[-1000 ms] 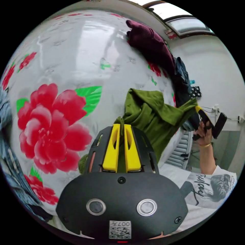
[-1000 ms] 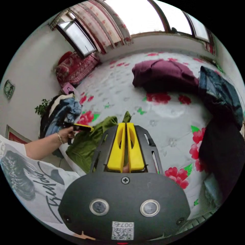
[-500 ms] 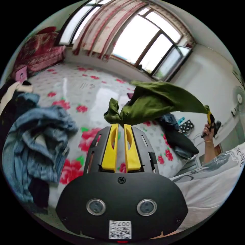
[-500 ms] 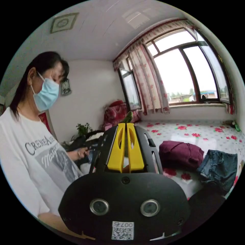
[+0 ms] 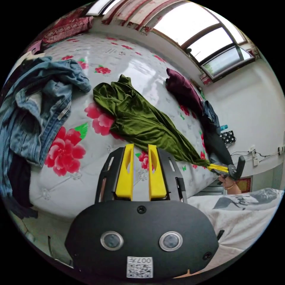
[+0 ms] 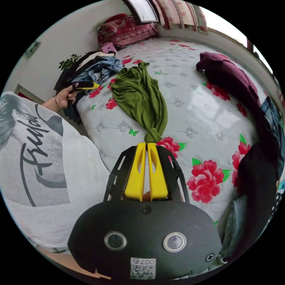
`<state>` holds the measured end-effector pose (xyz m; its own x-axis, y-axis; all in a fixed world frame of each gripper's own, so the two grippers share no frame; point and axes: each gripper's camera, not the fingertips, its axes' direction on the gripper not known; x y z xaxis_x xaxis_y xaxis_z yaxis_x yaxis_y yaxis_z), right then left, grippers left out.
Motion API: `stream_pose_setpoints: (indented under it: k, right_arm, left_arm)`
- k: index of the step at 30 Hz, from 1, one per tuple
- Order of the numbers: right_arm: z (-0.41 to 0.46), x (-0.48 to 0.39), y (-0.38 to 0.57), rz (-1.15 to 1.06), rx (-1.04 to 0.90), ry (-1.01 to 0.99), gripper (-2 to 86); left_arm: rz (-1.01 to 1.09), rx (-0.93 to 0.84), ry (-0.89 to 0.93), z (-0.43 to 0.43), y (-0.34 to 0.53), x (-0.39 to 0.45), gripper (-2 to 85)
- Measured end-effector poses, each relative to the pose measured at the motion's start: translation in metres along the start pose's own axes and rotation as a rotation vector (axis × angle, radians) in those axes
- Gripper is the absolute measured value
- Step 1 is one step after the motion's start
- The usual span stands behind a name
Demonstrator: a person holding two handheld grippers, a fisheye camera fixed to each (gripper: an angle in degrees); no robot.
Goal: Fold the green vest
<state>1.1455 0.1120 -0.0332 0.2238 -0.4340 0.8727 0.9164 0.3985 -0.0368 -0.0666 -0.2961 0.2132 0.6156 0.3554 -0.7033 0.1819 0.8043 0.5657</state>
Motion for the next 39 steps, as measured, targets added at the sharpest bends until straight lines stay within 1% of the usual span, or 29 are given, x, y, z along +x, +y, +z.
stream_pose_setpoints:
  k: [5,7,8,10,12,14,16,19,21,24,27,28,30,31,33,34,35,36,37,38,39]
  right_arm:
    - [-0.011,-0.007,-0.007,-0.013,0.02,0.048,-0.2]
    - [-0.019,-0.002,-0.009,0.027,0.056,0.049,-0.2]
    - [-0.021,0.0,-0.009,0.039,0.066,0.044,-0.2]
    - [-0.027,0.007,-0.008,0.094,0.104,0.02,-0.3]
    - [-0.03,0.012,-0.005,0.135,0.125,0.006,-0.3]
    - [-0.033,0.015,-0.002,0.168,0.143,0.01,-0.3]
    - [-0.041,0.019,0.003,0.205,0.169,0.028,-0.3]
    - [-0.061,0.025,0.013,0.249,0.238,0.024,-0.3]
    - [-0.075,0.028,0.02,0.267,0.279,0.005,-0.3]
    - [-0.096,0.027,0.031,0.261,0.328,-0.028,-0.3]
    - [-0.095,0.04,0.029,0.258,0.313,-0.117,-0.3]
    - [-0.089,0.048,0.02,0.269,0.296,-0.117,-0.2]
    - [-0.081,0.06,-0.005,0.245,0.291,-0.115,-0.2]
    - [-0.08,0.068,-0.028,0.231,0.297,-0.1,-0.2]
    - [-0.092,0.079,-0.068,0.209,0.332,-0.066,-0.3]
    - [-0.114,0.082,-0.095,0.188,0.396,-0.033,-0.3]
    - [-0.128,0.083,-0.107,0.18,0.439,-0.014,-0.3]
    - [-0.162,0.08,-0.126,0.159,0.537,0.009,-0.3]
    - [-0.198,0.073,-0.138,0.126,0.644,0.02,-0.3]
    - [-0.216,0.068,-0.142,0.108,0.697,0.025,-0.3]
    - [-0.25,0.056,-0.144,0.07,0.8,0.039,-0.2]
  left_arm:
    - [0.053,0.004,-0.112,0.027,-0.061,0.013,9.0]
    - [0.06,-0.029,-0.157,0.043,-0.078,0.013,9.6]
    - [0.051,-0.077,-0.186,0.057,-0.086,0.011,10.0]
    - [0.042,-0.158,-0.215,0.081,-0.09,0.009,8.9]
    - [0.064,-0.124,-0.301,0.085,-0.081,0.018,3.4]
    - [0.079,-0.127,-0.303,0.081,-0.073,0.023,1.0]
    - [0.09,-0.081,-0.268,0.065,-0.057,0.023,0.0]
    - [0.067,0.006,-0.155,0.022,-0.023,0.017,-0.6]
    - [0.053,0.103,-0.058,-0.028,0.009,0.014,-0.7]
    - [0.072,0.234,0.002,-0.093,0.048,0.015,-0.9]
    - [0.043,0.302,0.027,-0.124,0.068,0.002,-0.9]
    - [0.032,0.314,0.033,-0.125,0.068,-0.003,-0.9]
    - [-0.02,0.337,0.089,-0.124,0.047,-0.018,-0.9]
    - [-0.017,0.346,0.106,-0.125,0.037,-0.019,-0.9]
    - [0.037,0.424,0.102,-0.148,-0.015,-0.007,-0.9]
    - [0.059,0.452,0.098,-0.159,-0.029,-0.001,-0.9]
    - [0.09,0.522,0.104,-0.186,-0.053,0.012,-0.9]
    - [0.114,0.608,0.13,-0.218,-0.07,0.026,-0.9]
    - [0.128,0.649,0.147,-0.236,-0.077,0.033,-0.9]
    - [0.164,0.73,0.17,-0.271,-0.084,0.048,-0.9]
    - [0.213,0.805,0.169,-0.304,-0.084,0.064,-0.9]
